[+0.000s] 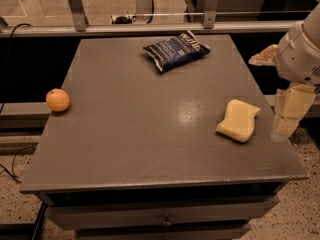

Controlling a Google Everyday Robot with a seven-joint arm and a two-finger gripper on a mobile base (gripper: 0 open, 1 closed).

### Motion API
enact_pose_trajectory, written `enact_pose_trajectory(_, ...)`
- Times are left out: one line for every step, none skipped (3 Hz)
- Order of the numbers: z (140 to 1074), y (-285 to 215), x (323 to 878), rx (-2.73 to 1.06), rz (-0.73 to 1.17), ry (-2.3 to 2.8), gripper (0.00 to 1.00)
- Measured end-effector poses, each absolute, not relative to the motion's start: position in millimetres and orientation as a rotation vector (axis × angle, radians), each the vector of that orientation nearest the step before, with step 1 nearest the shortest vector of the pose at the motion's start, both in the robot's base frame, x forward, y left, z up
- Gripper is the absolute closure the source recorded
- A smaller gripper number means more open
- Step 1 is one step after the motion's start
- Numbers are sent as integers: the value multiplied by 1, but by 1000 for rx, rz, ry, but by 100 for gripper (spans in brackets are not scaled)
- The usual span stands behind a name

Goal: Move sponge near blue chip bag

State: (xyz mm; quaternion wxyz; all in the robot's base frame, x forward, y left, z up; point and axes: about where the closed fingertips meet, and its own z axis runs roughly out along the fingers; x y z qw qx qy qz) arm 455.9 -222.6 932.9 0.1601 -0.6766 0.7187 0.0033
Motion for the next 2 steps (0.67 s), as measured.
enact_pose_trajectory(903, -226, 467, -2083, 100, 1917, 0)
enact_pose_trajectory(881, -223, 477, -2233, 171, 1753, 0)
